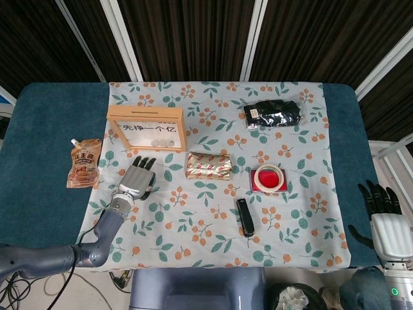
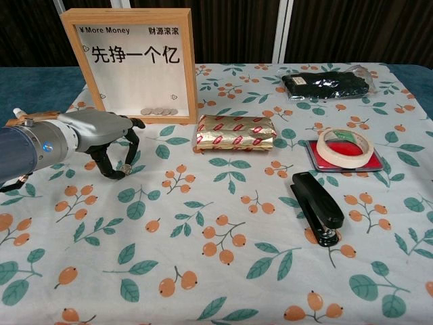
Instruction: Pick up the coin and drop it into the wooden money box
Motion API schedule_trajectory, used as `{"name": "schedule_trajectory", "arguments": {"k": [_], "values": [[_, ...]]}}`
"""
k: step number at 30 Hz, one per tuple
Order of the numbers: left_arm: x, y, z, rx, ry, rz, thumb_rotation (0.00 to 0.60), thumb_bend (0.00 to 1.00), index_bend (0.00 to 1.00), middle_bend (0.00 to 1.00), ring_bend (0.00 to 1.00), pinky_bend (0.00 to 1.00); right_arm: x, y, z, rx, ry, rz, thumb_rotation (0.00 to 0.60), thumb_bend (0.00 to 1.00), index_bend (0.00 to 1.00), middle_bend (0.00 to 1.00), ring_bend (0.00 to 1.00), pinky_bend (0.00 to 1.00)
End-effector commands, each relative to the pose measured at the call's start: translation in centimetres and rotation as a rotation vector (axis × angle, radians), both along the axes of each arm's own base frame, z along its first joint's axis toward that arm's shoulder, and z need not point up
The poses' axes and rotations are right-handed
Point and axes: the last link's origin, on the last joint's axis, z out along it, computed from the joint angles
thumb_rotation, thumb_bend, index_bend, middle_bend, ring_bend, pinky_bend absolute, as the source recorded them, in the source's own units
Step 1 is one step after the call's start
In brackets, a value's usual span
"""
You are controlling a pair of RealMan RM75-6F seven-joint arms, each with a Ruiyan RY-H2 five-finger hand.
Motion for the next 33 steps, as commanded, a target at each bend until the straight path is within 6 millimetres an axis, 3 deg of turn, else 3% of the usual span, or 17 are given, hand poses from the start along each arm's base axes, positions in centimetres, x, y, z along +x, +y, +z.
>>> {"name": "schedule_trajectory", "arguments": {"k": [1, 14, 17, 23, 33], "values": [[-0.08, -0.07, -0.04, -0.002, 0.005, 0.000, 0.600, 0.12, 0.55, 0.00, 0.00, 0.00, 0.01, 0.00, 0.02, -0.001, 0.000, 0.000, 0.600, 0.30, 0.00, 0.00, 0.00, 0.00], [0.20, -0.17, 0.12, -0.004, 0.009, -0.010, 0.600, 0.20, 0.61, 0.00, 0.00, 0.00, 0.03, -0.02, 0.06, -0.009, -0.005, -0.003, 0.600, 0.30, 0.00, 0.00, 0.00, 0.00], [0.09, -0.19, 0.18, -0.004, 0.017, -0.010, 0.600, 0.25, 0.61, 0.00, 0.00, 0.00, 0.03, 0.00, 0.05, -0.009, -0.008, -0.004, 0.600, 0.30, 0.00, 0.00, 0.00, 0.00], [0.08, -0.12, 0.32, -0.005, 0.012, 0.001, 0.600, 0.44, 0.62, 0.00, 0.00, 0.00, 0.00, -0.01, 0.00, -0.007, -0.008, -0.008, 0.600, 0.30, 0.00, 0.00, 0.00, 0.00], [-0.30, 0.00, 0.45, -0.012, 0.035, 0.029, 0.600, 0.60, 0.64, 0.00, 0.00, 0.00, -0.13, -0.06, -0.03, -0.003, -0.009, -0.021, 0.600, 0.30, 0.00, 0.00, 0.00, 0.00]]}}
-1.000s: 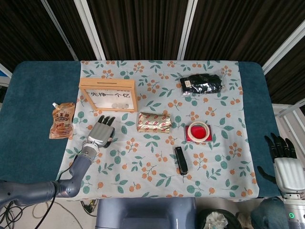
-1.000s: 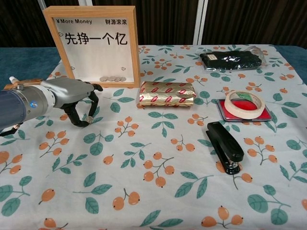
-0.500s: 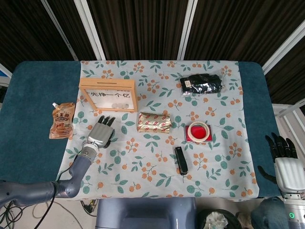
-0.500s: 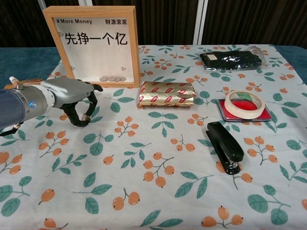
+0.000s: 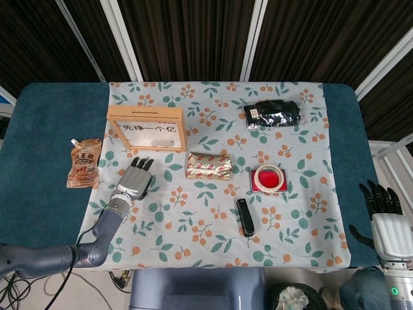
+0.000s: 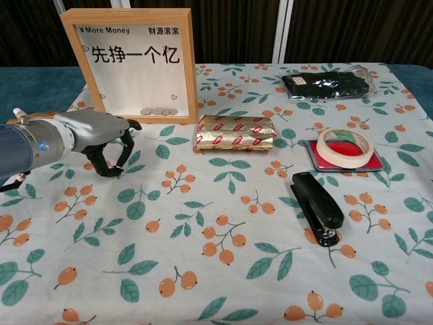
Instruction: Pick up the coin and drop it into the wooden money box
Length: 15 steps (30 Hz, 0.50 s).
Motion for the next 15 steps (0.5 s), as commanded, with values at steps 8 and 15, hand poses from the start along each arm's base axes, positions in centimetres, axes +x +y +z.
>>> {"name": "schedule_trajectory", "arguments": {"k": [8, 15], "values": [[1.4, 0.2, 1.3, 0.017, -0.019, -0.021, 0.600, 0.61, 0.64, 0.00, 0.00, 0.00, 0.0, 0.0, 0.0, -0.002, 0.000, -0.001, 0.600, 0.30, 0.00, 0.00, 0.00, 0.00], [4.4, -0.2, 5.0, -0.004, 0.005, -0.084, 0.600, 0.61, 0.64, 0.00, 0.00, 0.00, 0.0, 0.0, -0.1, 0.002, -0.001, -0.003, 0.600, 0.30, 0.00, 0.00, 0.00, 0.00]]}}
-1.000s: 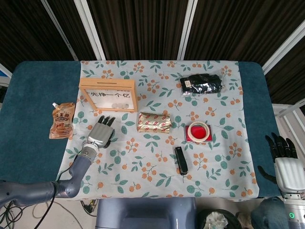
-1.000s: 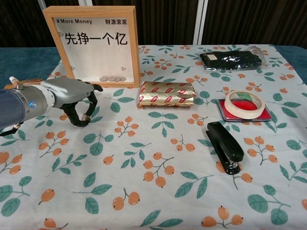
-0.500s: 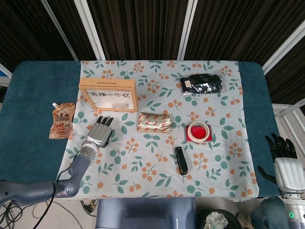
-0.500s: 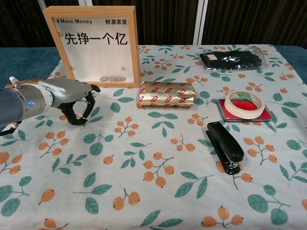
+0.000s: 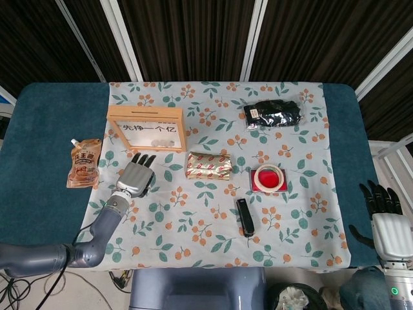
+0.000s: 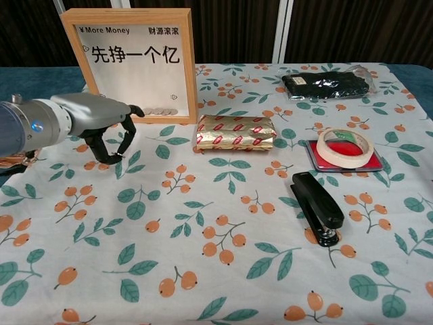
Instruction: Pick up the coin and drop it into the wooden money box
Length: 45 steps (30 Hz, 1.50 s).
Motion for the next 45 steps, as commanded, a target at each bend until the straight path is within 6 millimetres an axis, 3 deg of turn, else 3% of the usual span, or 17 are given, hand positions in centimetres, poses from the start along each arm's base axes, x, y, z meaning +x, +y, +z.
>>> {"name": "schedule_trajectory", "arguments": {"k": [1, 4, 9, 18, 27, 36, 45], "values": [[2.5, -0.4, 3.0, -0.021, 0.010, -0.044, 0.600, 0.61, 0.64, 0.00, 0.00, 0.00, 0.0, 0.0, -0.1, 0.001, 0.001, 0.000, 0.600, 0.30, 0.00, 0.00, 0.00, 0.00], [4.3, -1.3, 4.5, -0.076, -0.026, -0.046, 0.600, 0.61, 0.65, 0.00, 0.00, 0.00, 0.0, 0.0, -0.2, 0.004, 0.004, -0.002, 0.600, 0.30, 0.00, 0.00, 0.00, 0.00], [7.6, -1.8, 8.8, -0.121, -0.038, -0.052, 0.600, 0.61, 0.64, 0.00, 0.00, 0.00, 0.0, 0.0, -0.3, 0.008, 0.008, -0.003, 0.600, 0.30, 0.00, 0.00, 0.00, 0.00], [12.2, -0.2, 14.9, -0.045, -0.049, -0.030, 0.600, 0.61, 0.65, 0.02, 0.00, 0.00, -0.1, 0.0, -0.5, 0.007, 0.015, -0.009, 0.600, 0.30, 0.00, 0.00, 0.00, 0.00], [15.1, 2.1, 19.0, -0.053, -0.137, 0.083, 0.600, 0.61, 0.66, 0.02, 0.00, 0.00, -0.4, -0.2, -0.6, 0.008, 0.023, -0.020, 0.600, 0.30, 0.00, 0.00, 0.00, 0.00], [15.1, 6.3, 20.3, 0.019, -0.122, 0.203, 0.600, 0.62, 0.67, 0.03, 0.00, 0.00, -1.0, -0.5, -0.7, 0.003, 0.035, -0.043, 0.600, 0.30, 0.00, 0.00, 0.00, 0.00], [14.1, 10.1, 19.1, 0.017, -0.102, 0.282, 0.600, 0.64, 0.68, 0.03, 0.00, 0.00, -1.9, -0.9, -1.0, 0.000, 0.069, -0.075, 0.600, 0.30, 0.00, 0.00, 0.00, 0.00]]}}
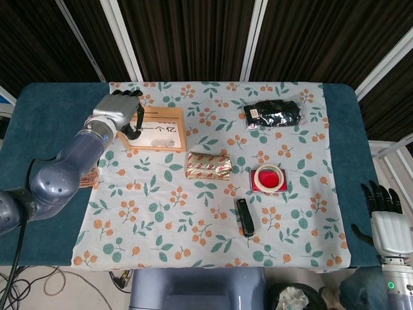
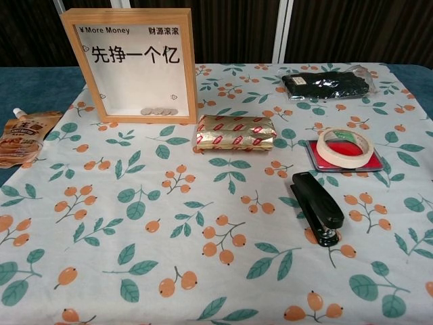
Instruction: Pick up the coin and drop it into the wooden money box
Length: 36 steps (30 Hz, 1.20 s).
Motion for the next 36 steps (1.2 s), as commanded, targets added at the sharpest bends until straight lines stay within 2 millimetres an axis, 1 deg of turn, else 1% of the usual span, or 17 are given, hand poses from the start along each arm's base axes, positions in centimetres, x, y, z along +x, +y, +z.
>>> {"name": "schedule_trajectory", "arguments": {"k": [1, 8, 15, 19, 26, 36], "values": [[-0.1, 1.5, -1.0, -0.025, 0.004, 0.017, 0.600, 0.64, 0.68, 0.03, 0.00, 0.00, -0.2, -0.1, -0.1, -0.007, 0.012, -0.010, 0.600, 0.30, 0.00, 0.00, 0.00, 0.00], [-0.7, 3.8, -1.3, -0.021, -0.018, 0.041, 0.600, 0.65, 0.68, 0.04, 0.00, 0.00, -0.9, -0.4, -0.1, -0.020, 0.039, -0.030, 0.600, 0.30, 0.00, 0.00, 0.00, 0.00], [-0.9, 5.9, -0.8, 0.002, -0.023, 0.048, 0.600, 0.66, 0.68, 0.04, 0.00, 0.00, -1.5, -0.7, 0.1, -0.036, 0.065, -0.048, 0.600, 0.30, 0.00, 0.00, 0.00, 0.00], [-0.9, 6.5, -0.7, -0.004, -0.038, 0.053, 0.600, 0.66, 0.68, 0.04, 0.00, 0.00, -1.7, -0.7, 0.3, -0.042, 0.076, -0.053, 0.600, 0.30, 0.00, 0.00, 0.00, 0.00], [-1.2, 7.7, -0.5, -0.002, -0.007, 0.063, 0.600, 0.66, 0.68, 0.04, 0.00, 0.00, -1.8, -0.9, 0.3, -0.046, 0.082, -0.055, 0.600, 0.30, 0.00, 0.00, 0.00, 0.00], [-1.6, 9.2, -1.3, -0.005, 0.022, 0.078, 0.600, 0.66, 0.68, 0.04, 0.00, 0.00, -2.0, -0.9, 0.5, -0.059, 0.095, -0.062, 0.600, 0.30, 0.00, 0.00, 0.00, 0.00]]}}
